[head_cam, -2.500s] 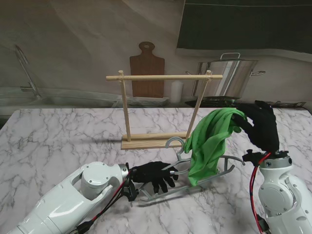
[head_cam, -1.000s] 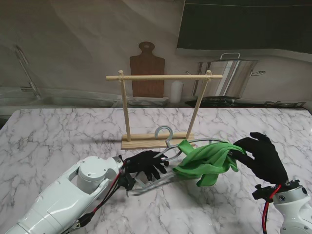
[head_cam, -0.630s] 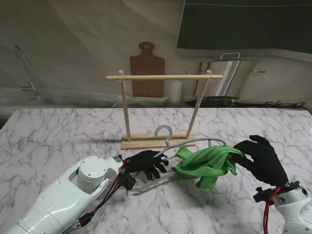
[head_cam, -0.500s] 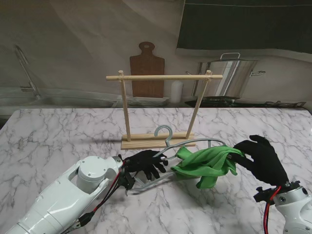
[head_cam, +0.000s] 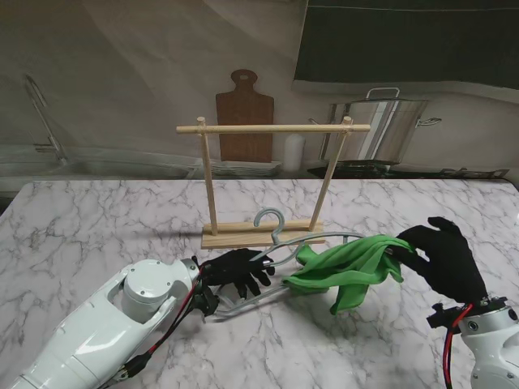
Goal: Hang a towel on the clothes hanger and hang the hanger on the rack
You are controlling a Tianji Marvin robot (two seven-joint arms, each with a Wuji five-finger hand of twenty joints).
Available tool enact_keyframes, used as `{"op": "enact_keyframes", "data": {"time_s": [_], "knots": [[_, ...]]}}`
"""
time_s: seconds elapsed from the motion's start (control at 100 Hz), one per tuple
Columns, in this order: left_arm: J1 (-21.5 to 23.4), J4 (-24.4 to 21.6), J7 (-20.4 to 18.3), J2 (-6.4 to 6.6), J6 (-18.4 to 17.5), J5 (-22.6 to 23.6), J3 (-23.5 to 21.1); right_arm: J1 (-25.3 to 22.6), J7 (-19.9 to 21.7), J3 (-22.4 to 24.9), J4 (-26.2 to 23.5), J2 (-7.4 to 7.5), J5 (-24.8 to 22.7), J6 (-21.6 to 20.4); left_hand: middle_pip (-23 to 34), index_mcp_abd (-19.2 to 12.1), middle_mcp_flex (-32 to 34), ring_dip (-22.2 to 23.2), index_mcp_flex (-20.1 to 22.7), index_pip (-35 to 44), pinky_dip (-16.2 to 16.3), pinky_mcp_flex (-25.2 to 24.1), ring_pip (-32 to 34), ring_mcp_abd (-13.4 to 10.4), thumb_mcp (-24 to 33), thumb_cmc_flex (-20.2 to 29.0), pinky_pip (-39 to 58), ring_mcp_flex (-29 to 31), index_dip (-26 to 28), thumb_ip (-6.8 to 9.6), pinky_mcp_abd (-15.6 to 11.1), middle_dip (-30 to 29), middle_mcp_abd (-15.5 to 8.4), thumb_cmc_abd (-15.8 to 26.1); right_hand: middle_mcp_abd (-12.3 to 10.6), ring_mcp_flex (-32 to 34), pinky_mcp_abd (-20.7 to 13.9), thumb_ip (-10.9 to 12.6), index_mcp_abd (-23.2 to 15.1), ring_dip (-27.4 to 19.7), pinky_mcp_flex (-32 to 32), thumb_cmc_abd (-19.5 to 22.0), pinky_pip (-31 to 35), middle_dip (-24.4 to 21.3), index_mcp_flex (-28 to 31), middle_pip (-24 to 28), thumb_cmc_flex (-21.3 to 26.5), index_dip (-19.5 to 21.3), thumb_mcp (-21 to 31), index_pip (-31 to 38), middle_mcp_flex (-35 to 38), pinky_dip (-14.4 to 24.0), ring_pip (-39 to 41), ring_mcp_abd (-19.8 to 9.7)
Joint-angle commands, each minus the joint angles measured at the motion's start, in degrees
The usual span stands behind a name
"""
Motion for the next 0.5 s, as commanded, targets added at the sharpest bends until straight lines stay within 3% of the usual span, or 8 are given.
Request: {"op": "enact_keyframes", "data": {"time_s": [0.0,0.27,0.49], "knots": [[0.0,-0.14,-0.83,0.1,-0.13,-0.15,-0.07,0.88,-1.42,0.25,1.1,-0.12,-1.54,1.61,0.07,-2.05,2.29,-0.02,1.71,-0.1,-0.09,0.01,0.38,1.78,0.82,4.64,-19.24,0.53,0.6,-0.02,-0.08,0.03,-0.08,3.83,0.14,0.84,0.97,1.97,-3.01,0.75,-0.63,1.08,-1.13,0.48,3.26,-1.23,6.03,1.28,2.68,1.14,0.78,0.76,0.2,0.39],[-0.65,0.54,-1.03,-0.12,-0.47,-0.86,1.32,4.08,-1.97,-1.95,2.4,0.29,-3.33,4.45,0.2,-1.64,2.61,0.07,1.96,-0.18,0.0,0.2,0.55,1.87,0.84,4.75,-19.02,0.73,0.54,0.0,0.01,0.13,0.02,3.66,0.2,0.37,0.72,1.94,-2.98,0.76,-1.07,1.17,-1.54,0.6,2.78,-0.86,6.22,1.27,2.66,1.11,0.23,0.76,0.24,0.3],[-2.2,1.35,-0.88,-0.76,-0.57,-2.42,3.88,8.18,-0.11,-7.75,2.76,1.11,-5.12,8.98,0.19,-1.51,2.69,0.13,2.03,-0.17,0.03,0.25,0.69,1.84,0.85,4.82,-18.89,0.84,0.55,0.0,0.01,0.17,-0.08,3.64,0.4,0.29,0.71,2.01,-2.43,0.81,-1.3,0.96,-1.87,0.62,2.81,-0.55,6.46,0.96,2.73,1.34,0.27,0.77,0.54,0.47]]}}
